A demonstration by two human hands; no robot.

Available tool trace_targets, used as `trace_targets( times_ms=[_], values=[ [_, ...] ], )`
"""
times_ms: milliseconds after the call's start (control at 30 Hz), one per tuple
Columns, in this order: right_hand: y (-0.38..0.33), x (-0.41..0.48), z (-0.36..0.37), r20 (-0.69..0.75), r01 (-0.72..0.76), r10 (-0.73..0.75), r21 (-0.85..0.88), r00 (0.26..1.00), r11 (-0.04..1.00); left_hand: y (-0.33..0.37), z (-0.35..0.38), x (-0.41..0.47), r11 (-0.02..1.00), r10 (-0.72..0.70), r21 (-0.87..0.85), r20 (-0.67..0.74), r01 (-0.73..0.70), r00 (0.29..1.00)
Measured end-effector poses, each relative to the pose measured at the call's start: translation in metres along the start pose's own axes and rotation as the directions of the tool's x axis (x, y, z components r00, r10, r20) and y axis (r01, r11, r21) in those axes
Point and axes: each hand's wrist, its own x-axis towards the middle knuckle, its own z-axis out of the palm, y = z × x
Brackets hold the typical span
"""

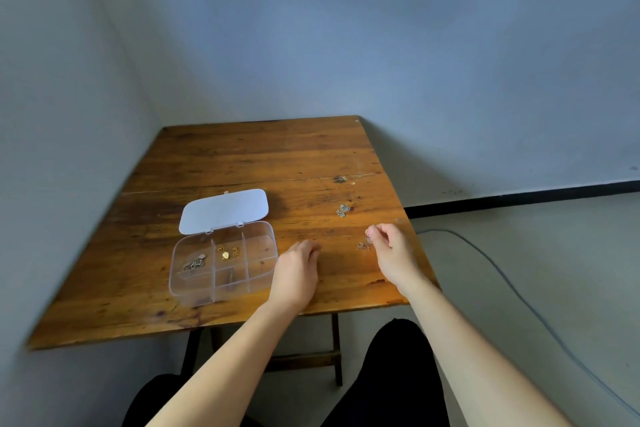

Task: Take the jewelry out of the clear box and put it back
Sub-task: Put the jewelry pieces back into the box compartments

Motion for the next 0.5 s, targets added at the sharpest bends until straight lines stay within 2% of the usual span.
trace_targets(
  times_ms=[67, 133, 200, 333, 400, 500],
  values=[
    [-0.004, -0.003, 0.000, 0.002, -0.053, 0.054, 0.193, 0.999, 0.980, 0.007, -0.009, -0.004, 0.959, -0.118, -0.260, -0.013, 0.110, 0.993],
    [-0.010, -0.007, 0.002, -0.001, -0.086, 0.093, 0.353, 0.996, 0.932, 0.015, -0.021, -0.005, 0.824, -0.234, -0.530, 0.005, 0.201, 0.972],
    [-0.019, -0.011, 0.005, -0.011, -0.107, 0.126, 0.457, 0.992, 0.883, 0.022, -0.039, -0.004, 0.667, -0.314, -0.700, 0.045, 0.254, 0.948],
    [-0.052, -0.016, 0.013, 0.014, -0.132, 0.163, 0.656, 0.986, 0.743, 0.028, -0.084, 0.002, 0.494, -0.341, -0.841, 0.044, 0.219, 0.939],
    [-0.071, -0.018, 0.017, 0.043, -0.130, 0.145, 0.728, 0.989, 0.673, 0.029, -0.109, 0.007, 0.475, -0.334, -0.862, 0.009, 0.177, 0.943],
    [-0.100, -0.020, 0.025, 0.082, -0.127, 0.100, 0.755, 0.992, 0.643, 0.025, -0.147, 0.017, 0.460, -0.329, -0.881, -0.056, 0.108, 0.943]
  ],
)
